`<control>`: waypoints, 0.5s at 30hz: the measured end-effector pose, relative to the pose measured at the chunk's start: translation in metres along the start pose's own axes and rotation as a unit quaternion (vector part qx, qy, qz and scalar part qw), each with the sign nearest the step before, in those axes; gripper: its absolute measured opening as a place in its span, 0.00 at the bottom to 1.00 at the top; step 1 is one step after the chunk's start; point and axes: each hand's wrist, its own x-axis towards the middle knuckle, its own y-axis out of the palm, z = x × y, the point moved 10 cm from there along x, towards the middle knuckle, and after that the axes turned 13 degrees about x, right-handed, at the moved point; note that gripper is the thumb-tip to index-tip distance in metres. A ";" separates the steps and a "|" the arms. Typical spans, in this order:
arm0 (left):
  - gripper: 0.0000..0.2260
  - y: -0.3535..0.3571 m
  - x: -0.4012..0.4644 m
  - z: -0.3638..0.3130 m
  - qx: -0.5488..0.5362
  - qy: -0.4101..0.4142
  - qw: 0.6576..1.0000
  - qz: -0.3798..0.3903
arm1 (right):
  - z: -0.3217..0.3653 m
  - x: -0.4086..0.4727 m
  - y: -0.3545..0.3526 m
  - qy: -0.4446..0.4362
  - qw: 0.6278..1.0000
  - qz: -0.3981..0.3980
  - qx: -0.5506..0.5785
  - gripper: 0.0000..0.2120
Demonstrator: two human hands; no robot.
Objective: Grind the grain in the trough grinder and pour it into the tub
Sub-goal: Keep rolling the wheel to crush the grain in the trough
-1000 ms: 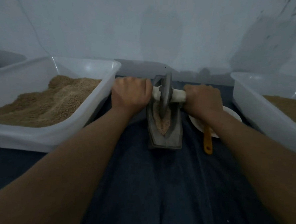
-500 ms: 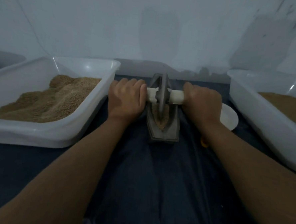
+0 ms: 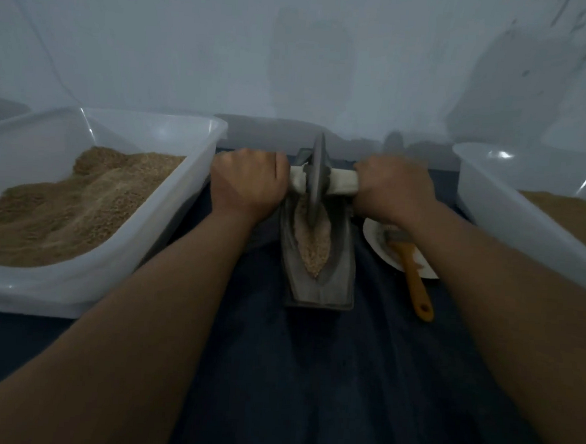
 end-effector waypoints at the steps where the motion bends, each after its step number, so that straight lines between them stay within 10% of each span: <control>1: 0.07 0.003 0.007 0.000 0.027 0.015 0.999 -0.010 | -0.005 0.010 0.006 0.017 0.999 0.038 0.007 0.12; 6: 0.09 0.024 0.012 0.000 -0.056 0.010 0.998 0.034 | -0.002 0.026 0.001 0.018 0.998 0.054 0.016 0.08; 15: 0.14 -0.035 -0.039 0.024 -0.227 -0.070 0.968 -0.082 | 0.030 -0.076 -0.038 -0.010 0.979 -0.202 -0.028 0.07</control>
